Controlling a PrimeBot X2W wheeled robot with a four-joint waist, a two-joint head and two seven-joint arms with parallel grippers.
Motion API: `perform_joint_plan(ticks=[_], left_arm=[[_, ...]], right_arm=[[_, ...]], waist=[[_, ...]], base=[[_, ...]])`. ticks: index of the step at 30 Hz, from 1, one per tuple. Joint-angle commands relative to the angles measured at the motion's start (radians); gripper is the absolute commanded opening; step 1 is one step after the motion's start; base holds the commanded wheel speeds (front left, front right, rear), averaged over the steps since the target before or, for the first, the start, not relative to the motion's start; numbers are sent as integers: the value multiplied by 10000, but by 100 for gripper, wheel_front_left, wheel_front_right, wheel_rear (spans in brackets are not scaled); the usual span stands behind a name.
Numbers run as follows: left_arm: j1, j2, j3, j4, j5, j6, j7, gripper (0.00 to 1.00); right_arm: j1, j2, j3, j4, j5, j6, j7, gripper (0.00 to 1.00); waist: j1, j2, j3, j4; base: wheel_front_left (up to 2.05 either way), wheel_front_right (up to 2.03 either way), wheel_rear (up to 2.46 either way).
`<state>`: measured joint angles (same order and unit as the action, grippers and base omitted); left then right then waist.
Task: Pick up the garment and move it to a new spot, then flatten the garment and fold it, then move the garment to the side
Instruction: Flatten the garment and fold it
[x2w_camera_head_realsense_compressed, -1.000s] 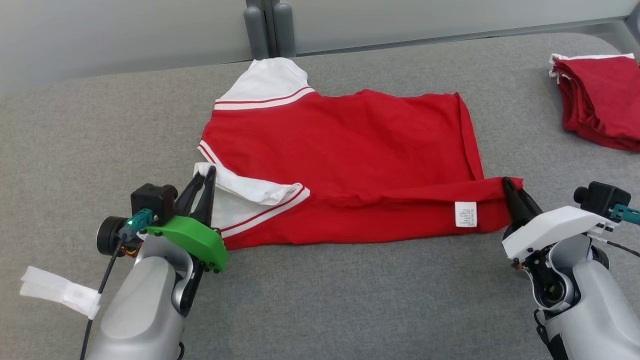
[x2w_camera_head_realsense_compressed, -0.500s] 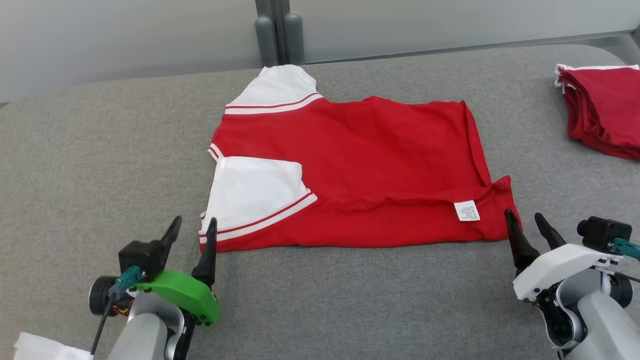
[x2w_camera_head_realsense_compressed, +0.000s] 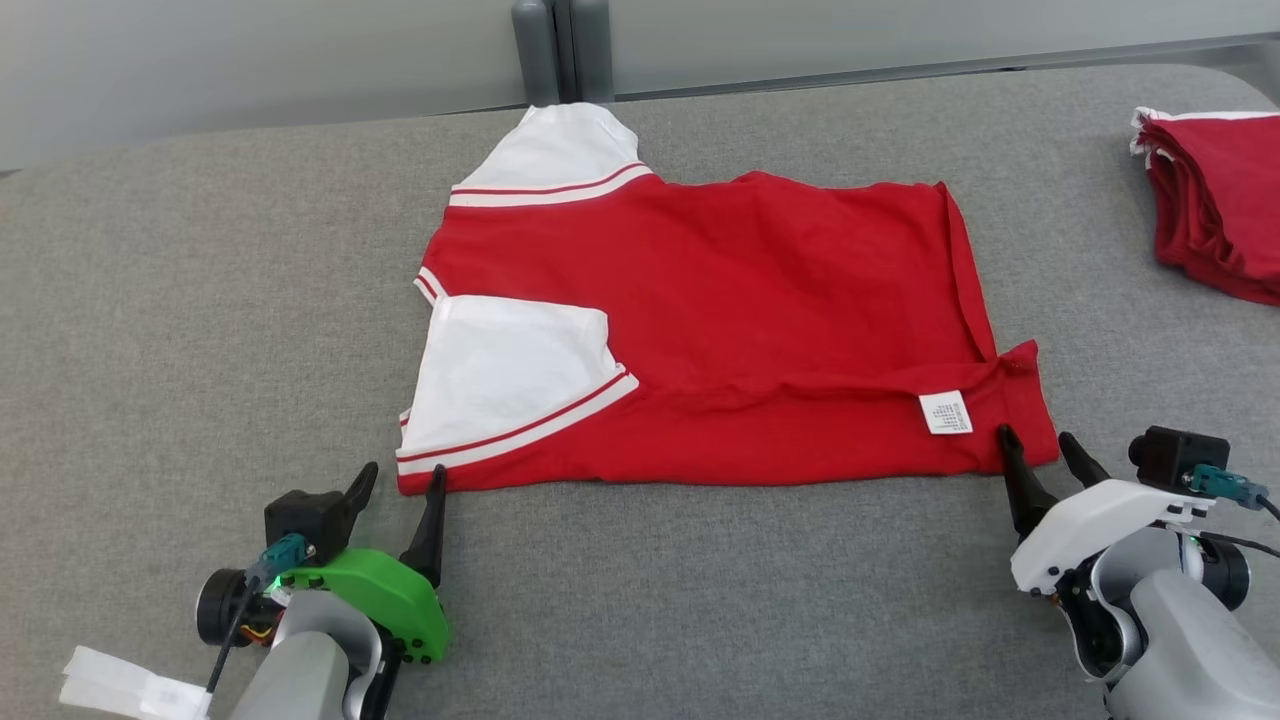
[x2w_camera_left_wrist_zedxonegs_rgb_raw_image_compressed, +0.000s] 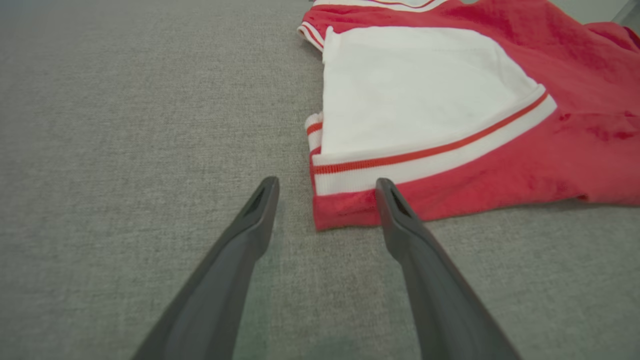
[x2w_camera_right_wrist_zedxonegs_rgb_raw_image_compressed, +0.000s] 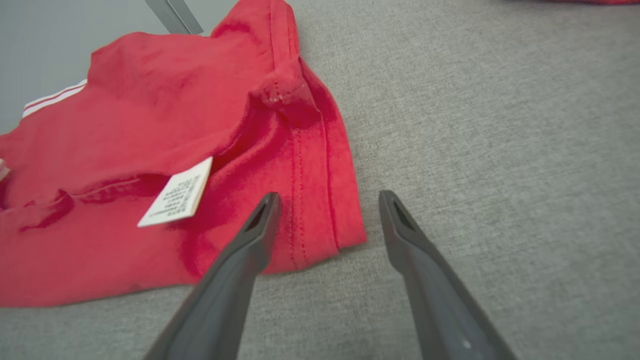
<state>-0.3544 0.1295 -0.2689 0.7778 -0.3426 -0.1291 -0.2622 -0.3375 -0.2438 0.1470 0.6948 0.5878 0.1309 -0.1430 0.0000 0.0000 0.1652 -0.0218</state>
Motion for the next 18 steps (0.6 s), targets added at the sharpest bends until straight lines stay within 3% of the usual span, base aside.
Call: perform_joint_plan(ticks=[1, 3, 4, 5, 6, 7, 18], left_arm=[[-206, -43, -65, 104, -111, -23, -31, 100], [-334, -115, -184, 293, -278, -22, -31, 100], [-417, -148, -294, 392, -424, -22, -31, 76], [-500, -149, -345, 457, -534, -22, -31, 38], [-567, -133, -415, 545, -654, -22, -31, 10], [-581, -119, -474, 581, -740, -22, -32, 0], [296, 332, -274, -222, -1200, -21, -32, 0]], right_arm=[[-189, 32, 90, 148, 40, -6, -112, 100], [-279, 87, 226, 346, 142, -6, -160, 95], [-344, 104, 317, 432, 227, -6, -192, 51], [-386, 102, 387, 487, 283, -6, -202, 20], [-412, 111, 495, 551, 361, -6, -245, 0], [-418, 114, 569, 608, 422, -6, -270, 0], [24, -9, 1362, 283, 1327, -6, -908, 0]], waist=[[0, 0, 70, -8], [0, 0, 118, -13], [0, 0, 139, -17], [0, 0, 146, -20], [0, 0, 144, -29], [0, 0, 128, -40], [0, 0, -834, 59]], base=[[0, 0, 0], [0, 0, 0], [0, 0, 0], [0, 0, 0], [0, 0, 0], [0, 0, 0], [0, 0, 0]])
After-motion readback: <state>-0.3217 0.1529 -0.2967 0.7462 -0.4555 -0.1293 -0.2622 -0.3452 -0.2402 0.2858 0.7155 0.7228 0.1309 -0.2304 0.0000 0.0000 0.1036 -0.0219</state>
